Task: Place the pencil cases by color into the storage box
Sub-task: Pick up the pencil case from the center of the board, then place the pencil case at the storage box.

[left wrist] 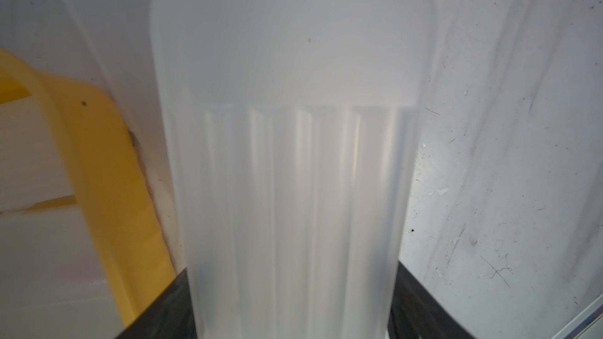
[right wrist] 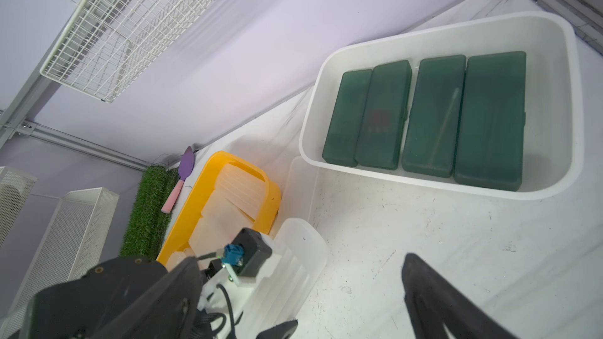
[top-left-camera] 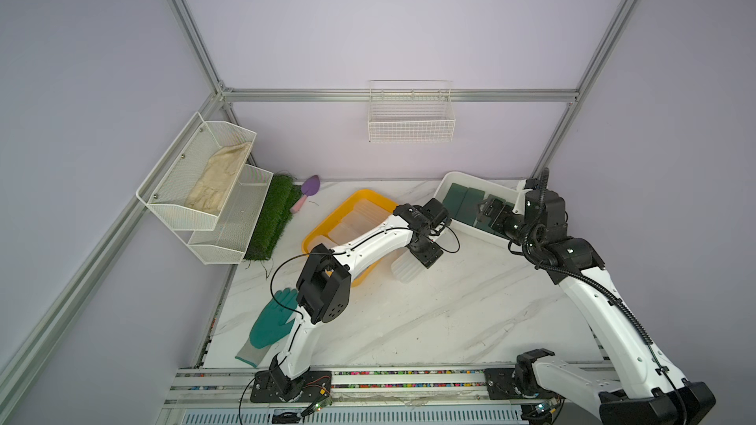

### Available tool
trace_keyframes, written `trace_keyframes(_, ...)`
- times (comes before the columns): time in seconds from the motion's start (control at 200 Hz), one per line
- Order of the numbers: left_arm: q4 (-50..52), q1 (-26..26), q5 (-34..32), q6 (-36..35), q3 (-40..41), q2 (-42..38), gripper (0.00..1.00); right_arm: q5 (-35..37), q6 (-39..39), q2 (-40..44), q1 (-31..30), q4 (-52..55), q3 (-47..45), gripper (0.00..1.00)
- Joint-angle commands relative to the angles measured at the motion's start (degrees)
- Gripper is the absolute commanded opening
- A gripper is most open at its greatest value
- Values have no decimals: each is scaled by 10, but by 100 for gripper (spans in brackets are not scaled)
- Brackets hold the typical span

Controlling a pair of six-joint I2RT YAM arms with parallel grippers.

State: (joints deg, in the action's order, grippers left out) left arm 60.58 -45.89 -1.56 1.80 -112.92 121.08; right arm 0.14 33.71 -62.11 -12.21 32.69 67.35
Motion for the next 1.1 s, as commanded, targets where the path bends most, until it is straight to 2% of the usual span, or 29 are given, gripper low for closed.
trace_keyframes(0.0,13,41,2,29,-33,-50,71,-13,-28,8,2,-39,-1,97)
trace_keyframes(0.265,18,124,12,76,-19,-93,72,-159,-35,-14,-5,-198,-77,97)
trace_keyframes(0.44,16,172,26,101,-6,-110,72,-168,-71,-42,-62,-253,-97,97)
trace_keyframes(0.575,-4,205,31,145,10,-113,72,-181,-108,-74,-127,-275,-96,97)
trace_keyframes(0.695,-30,232,53,191,29,-108,72,-164,-148,-87,-180,-293,-104,97)
trace_keyframes(0.82,-57,241,51,232,49,-107,72,-184,-178,-92,-205,-340,-140,97)
trace_keyframes(1.095,-107,240,31,327,111,-128,73,-163,-277,-90,-256,-453,-223,97)
